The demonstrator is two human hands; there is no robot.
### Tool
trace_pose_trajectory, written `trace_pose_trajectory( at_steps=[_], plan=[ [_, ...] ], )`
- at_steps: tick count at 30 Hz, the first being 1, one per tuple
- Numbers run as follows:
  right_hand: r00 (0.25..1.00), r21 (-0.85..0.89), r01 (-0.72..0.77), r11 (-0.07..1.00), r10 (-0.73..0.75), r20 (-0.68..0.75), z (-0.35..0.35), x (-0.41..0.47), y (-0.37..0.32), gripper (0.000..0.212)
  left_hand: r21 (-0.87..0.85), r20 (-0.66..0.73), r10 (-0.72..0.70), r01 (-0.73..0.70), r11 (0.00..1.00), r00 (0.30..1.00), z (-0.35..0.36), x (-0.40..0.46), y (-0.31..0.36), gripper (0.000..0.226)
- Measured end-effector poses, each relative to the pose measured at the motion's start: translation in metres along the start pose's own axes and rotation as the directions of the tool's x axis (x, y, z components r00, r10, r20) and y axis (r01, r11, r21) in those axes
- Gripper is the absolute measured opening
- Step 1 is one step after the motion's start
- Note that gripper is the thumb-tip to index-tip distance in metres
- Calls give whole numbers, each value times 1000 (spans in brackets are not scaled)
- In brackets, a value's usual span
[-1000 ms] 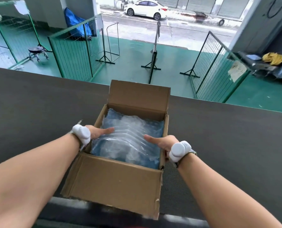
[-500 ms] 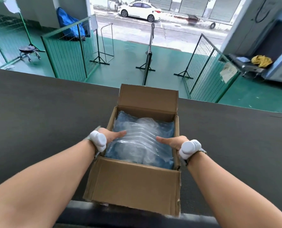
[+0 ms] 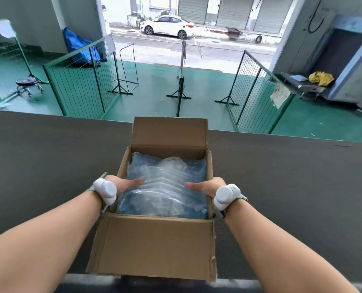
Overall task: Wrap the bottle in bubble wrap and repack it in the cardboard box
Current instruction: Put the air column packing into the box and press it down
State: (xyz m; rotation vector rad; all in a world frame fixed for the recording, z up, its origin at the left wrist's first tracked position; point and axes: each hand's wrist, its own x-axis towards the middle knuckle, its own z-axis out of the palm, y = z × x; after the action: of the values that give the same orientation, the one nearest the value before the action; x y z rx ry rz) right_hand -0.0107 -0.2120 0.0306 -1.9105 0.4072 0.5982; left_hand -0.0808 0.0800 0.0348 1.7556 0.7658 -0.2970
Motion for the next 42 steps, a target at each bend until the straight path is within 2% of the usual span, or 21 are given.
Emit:
trace_pose_trajectory(
  at_steps=[3,5,9,10,12,14,17,18,21,22,23,25,27,30,33,36,42],
  plan=[
    [999,2,15,1000,-15,52,6,-4,-9,96,8,-48,16,-15,1000,999,-10,5,0,46],
    [1000,-10,-11,1000,11,25,-5,0,-7,93,30,-64,31,-30,999,997,7,3,2,54],
    [996,16,-5,1000,7,-86,-18,20,13,109,3,-7,66,-66,998,998,38,2,6,58],
    [995,31,14,999,-10,-103,-18,30,19,116,3,-6,86,-86,996,996,39,0,8,54],
    [994,57,15,998,-9,-110,-13,42,24,131,2,-30,142,-142,990,989,35,1,10,32],
    [995,97,29,995,-19,-97,-8,56,27,129,-10,-48,158,-159,987,986,31,7,12,22],
    [989,122,84,989,-68,-131,-4,46,14,129,-7,-39,188,-188,982,981,28,18,12,33],
    [987,107,95,990,-79,-139,-5,40,8,126,-2,-36,194,-194,981,980,30,23,12,38],
    [987,68,90,994,-80,-137,-3,27,1,76,29,-45,192,-191,981,980,36,26,3,26],
    [989,77,81,994,-70,-129,-3,28,2,67,14,-39,182,-182,983,983,41,23,1,22],
    [991,60,63,996,-56,-118,-3,32,4,69,7,-37,168,-168,986,985,46,24,-3,20],
    [994,22,50,999,-47,-95,3,51,13,100,-16,-51,162,-163,987,986,53,33,-11,17],
    [994,-6,53,999,-53,-99,5,96,43,132,-19,-70,187,-189,982,980,57,38,-15,36],
    [990,-48,30,998,-37,-136,10,113,58,144,17,-102,146,-145,989,984,63,50,-18,57],
    [971,-191,-4,982,-41,-234,19,61,34,129,107,-201,109,-89,990,974,62,54,-24,90],
    [954,-273,-35,961,-49,-296,21,52,29,117,188,-247,114,-68,980,962,64,54,-28,104],
    [952,-265,-4,964,-77,-295,15,53,32,112,186,-252,123,-77,979,960,64,49,-22,97]
  ],
)
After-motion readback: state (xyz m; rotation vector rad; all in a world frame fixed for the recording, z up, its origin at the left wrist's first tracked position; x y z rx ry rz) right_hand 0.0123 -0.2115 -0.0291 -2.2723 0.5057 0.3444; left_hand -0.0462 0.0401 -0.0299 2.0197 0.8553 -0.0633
